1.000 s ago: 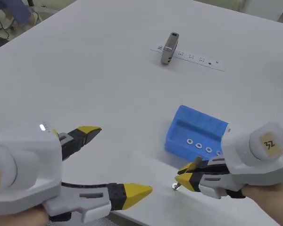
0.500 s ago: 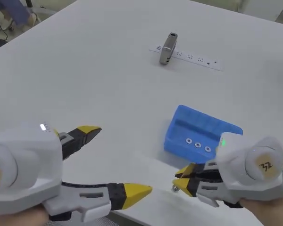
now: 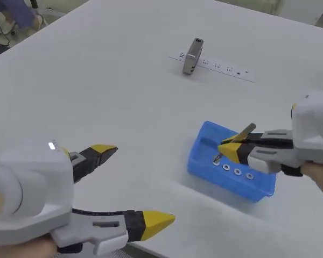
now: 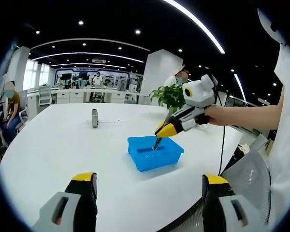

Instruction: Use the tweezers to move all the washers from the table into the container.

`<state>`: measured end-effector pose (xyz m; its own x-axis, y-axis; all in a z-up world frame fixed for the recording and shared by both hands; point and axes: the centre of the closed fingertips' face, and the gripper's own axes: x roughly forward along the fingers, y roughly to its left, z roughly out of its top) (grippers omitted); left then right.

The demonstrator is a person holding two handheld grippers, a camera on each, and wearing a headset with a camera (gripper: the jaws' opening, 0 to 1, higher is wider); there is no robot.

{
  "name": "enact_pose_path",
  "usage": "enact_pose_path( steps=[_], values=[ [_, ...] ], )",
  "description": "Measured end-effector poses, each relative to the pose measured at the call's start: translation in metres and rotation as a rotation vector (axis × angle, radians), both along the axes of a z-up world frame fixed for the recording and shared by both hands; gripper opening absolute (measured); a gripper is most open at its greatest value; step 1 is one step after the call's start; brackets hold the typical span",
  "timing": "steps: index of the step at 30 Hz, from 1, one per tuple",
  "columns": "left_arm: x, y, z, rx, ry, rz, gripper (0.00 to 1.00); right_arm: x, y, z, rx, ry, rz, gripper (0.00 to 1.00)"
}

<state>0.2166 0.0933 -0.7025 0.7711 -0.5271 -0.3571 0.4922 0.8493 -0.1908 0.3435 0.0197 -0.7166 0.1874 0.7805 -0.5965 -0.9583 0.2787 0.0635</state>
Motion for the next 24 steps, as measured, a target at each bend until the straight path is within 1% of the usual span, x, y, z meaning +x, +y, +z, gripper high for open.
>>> enact_pose_path(
  steps=[1,3,4,5,7,9,12,13,14,17,22,24],
  values=[
    [0.0,0.0,0.0,0.0,0.0,0.0,0.92,0.006,0.001,-0.003,0.005,0.008,-0.014,0.03],
    [0.0,0.001,0.0,0.002,0.001,0.0,0.92,0.017,0.003,-0.014,-0.003,0.039,-0.04,0.03],
    [0.0,0.002,-0.001,0.003,0.003,0.001,0.92,0.02,0.005,-0.018,-0.011,0.047,-0.042,0.03],
    [0.0,0.003,-0.001,0.004,0.003,0.002,0.92,0.023,0.007,-0.025,-0.014,0.066,-0.048,0.03],
    [0.0,0.005,-0.001,0.004,0.004,0.007,0.92,0.023,0.009,-0.035,-0.027,0.096,-0.047,0.03],
    [0.0,0.007,-0.001,0.001,0.006,0.014,0.92,0.024,0.012,-0.045,-0.041,0.112,-0.044,0.03],
    [0.0,0.009,-0.002,0.006,0.011,0.023,0.92,0.025,0.013,-0.054,-0.057,0.134,-0.045,0.03],
    [0.0,0.01,-0.003,0.006,0.013,0.024,0.92,0.032,0.012,-0.06,-0.062,0.135,-0.044,0.03],
    [-0.001,0.01,-0.003,0.004,0.015,0.023,0.91,0.035,0.011,-0.064,-0.071,0.136,-0.041,0.03],
    [0.0,0.011,-0.004,0.007,0.019,0.022,0.91,0.033,0.012,-0.065,-0.079,0.141,-0.041,0.03],
    [0.002,0.008,-0.003,0.004,0.018,0.021,0.91,0.031,0.014,-0.066,-0.073,0.158,-0.036,0.03],
    [0.002,0.008,-0.004,0.006,0.019,0.018,0.91,0.031,0.015,-0.065,-0.066,0.164,-0.036,0.03]
  ],
)
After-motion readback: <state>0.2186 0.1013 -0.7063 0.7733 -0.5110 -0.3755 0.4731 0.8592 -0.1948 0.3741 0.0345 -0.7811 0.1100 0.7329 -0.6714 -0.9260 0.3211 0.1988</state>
